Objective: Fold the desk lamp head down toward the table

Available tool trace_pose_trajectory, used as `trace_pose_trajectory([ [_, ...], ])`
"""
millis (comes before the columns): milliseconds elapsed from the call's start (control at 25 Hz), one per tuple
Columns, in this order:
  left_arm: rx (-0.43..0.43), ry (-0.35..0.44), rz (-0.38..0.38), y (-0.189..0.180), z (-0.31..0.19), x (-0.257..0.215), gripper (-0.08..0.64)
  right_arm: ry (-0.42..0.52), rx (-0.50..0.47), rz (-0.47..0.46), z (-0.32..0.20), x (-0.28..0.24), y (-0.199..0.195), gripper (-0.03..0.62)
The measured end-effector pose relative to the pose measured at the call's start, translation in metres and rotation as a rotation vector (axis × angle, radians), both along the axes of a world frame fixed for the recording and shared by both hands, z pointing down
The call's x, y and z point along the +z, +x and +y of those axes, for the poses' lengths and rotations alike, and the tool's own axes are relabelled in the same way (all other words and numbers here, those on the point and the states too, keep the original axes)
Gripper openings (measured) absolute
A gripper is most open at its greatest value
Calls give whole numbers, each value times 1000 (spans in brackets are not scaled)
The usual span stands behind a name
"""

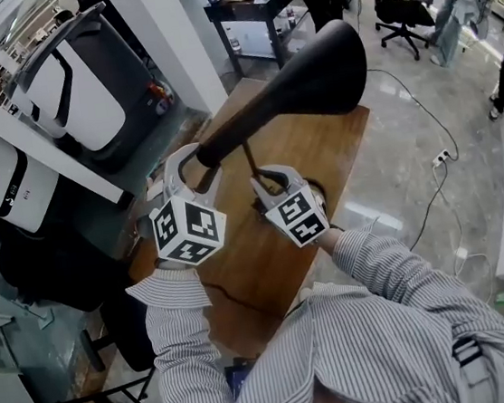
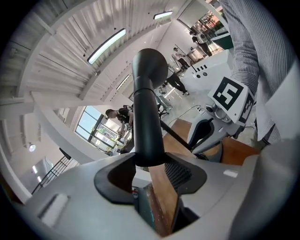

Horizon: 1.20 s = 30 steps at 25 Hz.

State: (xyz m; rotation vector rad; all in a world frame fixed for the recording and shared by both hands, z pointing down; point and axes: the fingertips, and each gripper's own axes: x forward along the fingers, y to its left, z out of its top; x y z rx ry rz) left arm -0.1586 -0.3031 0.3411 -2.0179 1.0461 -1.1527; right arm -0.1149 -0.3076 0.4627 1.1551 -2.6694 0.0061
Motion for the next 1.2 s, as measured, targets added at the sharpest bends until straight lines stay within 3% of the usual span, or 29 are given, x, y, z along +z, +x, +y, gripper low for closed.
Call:
trace_pose_trajectory([
  [960, 120, -61, -515, -5, 4, -50, 201, -26, 6, -1, -1, 0, -1, 52],
  [1200, 145, -93, -612, -1, 4, -60, 201, -37, 2, 3, -1, -1, -1, 53],
])
